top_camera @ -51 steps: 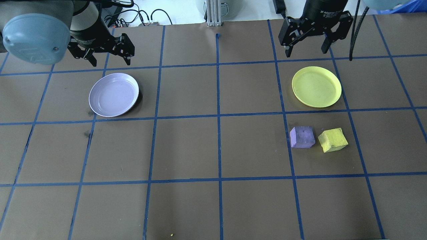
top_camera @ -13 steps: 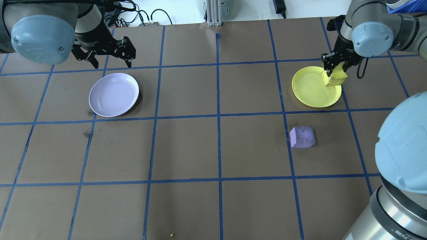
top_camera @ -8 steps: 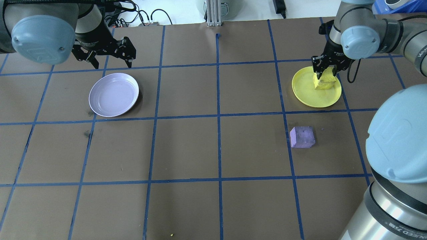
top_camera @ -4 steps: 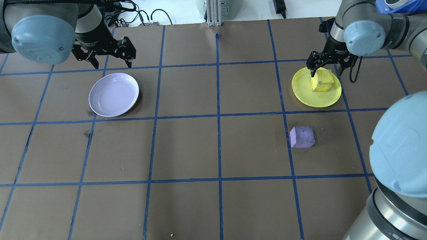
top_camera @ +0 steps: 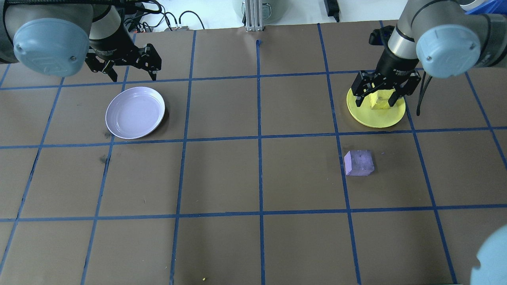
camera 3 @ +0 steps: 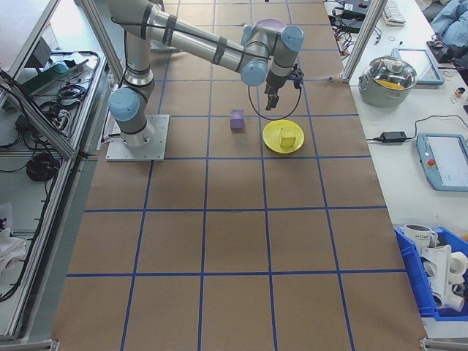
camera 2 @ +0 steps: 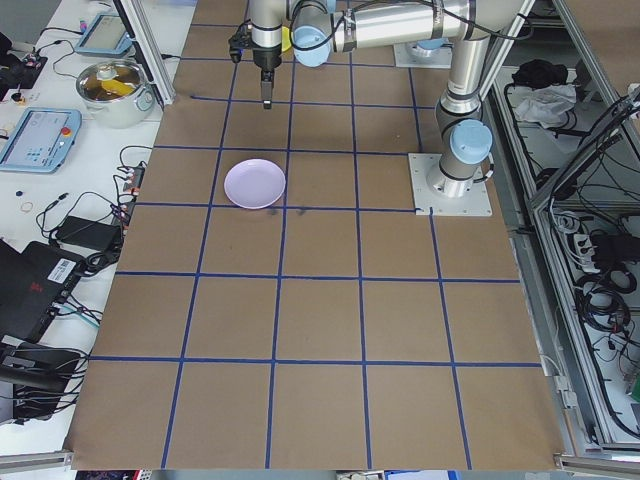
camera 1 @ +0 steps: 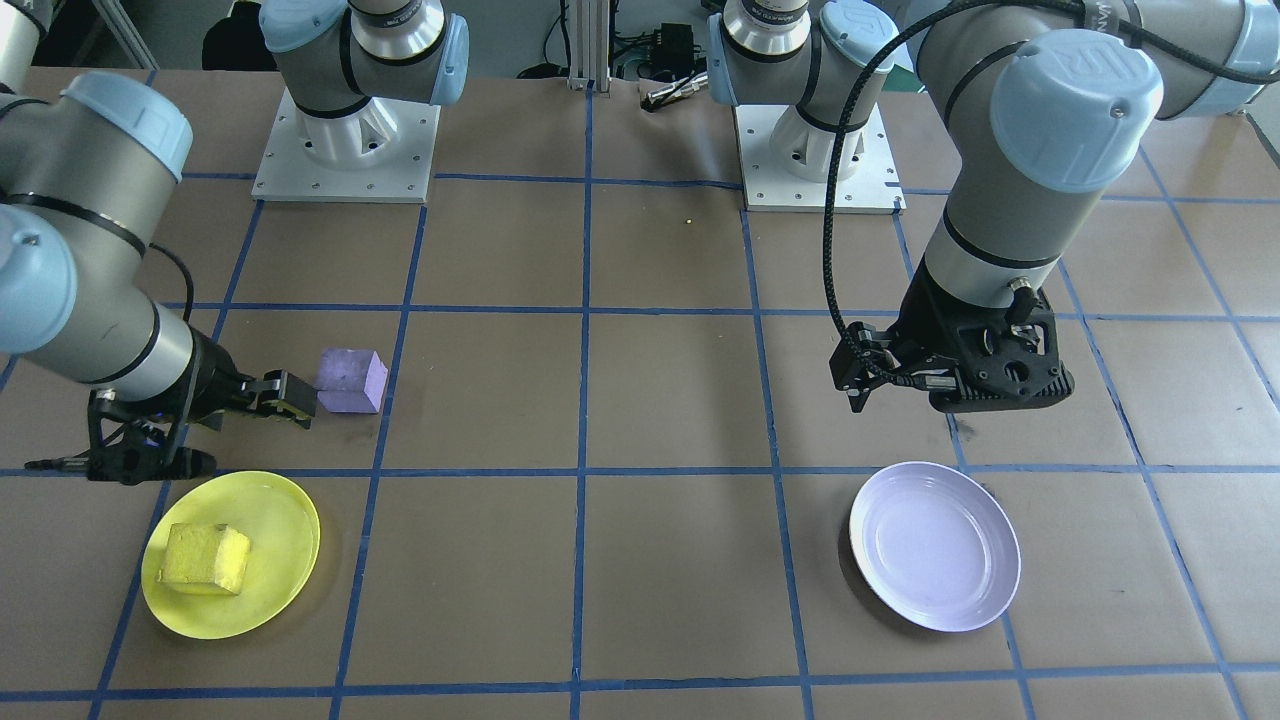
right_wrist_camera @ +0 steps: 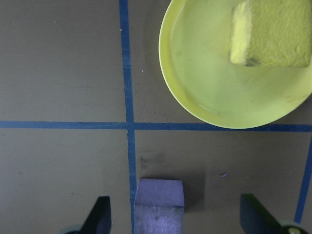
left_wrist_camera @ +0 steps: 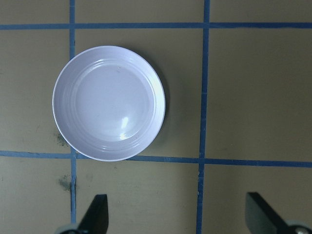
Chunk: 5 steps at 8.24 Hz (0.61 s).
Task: Sort blocks by color into plates
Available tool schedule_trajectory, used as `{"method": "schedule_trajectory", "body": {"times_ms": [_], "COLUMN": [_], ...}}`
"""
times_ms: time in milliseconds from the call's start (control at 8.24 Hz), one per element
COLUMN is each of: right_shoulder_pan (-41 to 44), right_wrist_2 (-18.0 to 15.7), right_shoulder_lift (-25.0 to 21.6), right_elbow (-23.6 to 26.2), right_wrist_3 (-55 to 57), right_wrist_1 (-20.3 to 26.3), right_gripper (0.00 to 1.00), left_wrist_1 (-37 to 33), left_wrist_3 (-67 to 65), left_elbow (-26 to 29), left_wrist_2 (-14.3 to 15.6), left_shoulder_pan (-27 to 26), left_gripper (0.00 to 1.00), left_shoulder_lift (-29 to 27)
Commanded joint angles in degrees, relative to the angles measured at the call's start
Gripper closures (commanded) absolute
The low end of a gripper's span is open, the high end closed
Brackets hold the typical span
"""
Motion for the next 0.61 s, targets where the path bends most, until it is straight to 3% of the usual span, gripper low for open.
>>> {"method": "schedule_trajectory", "body": {"times_ms": [0, 121, 486], "right_shoulder_pan": [0.72, 0.72, 0.72], "right_wrist_2": [0.95, 0.69, 0.51], "right_shoulder_lift": [-6.69, -6.26, -3.82], "right_elbow": [18.39, 20.96, 21.87], "right_wrist_3": [0.02, -0.07, 1.94], "right_wrist_1": [-13.02, -15.17, -15.28], "right_gripper": [0.03, 0.00, 0.00], "left_wrist_1": [0.09, 0.26, 0.35], "left_wrist_3": [0.02, 0.02, 0.02], "left_elbow": [0.00, 0.00, 0.00], "left_wrist_2": [-0.01, -0.01, -0.01], "left_shoulder_pan": [0.09, 0.09, 0.09], "left_gripper": [0.00, 0.00, 0.00], "left_shoulder_lift": [0.00, 0.00, 0.00]}}
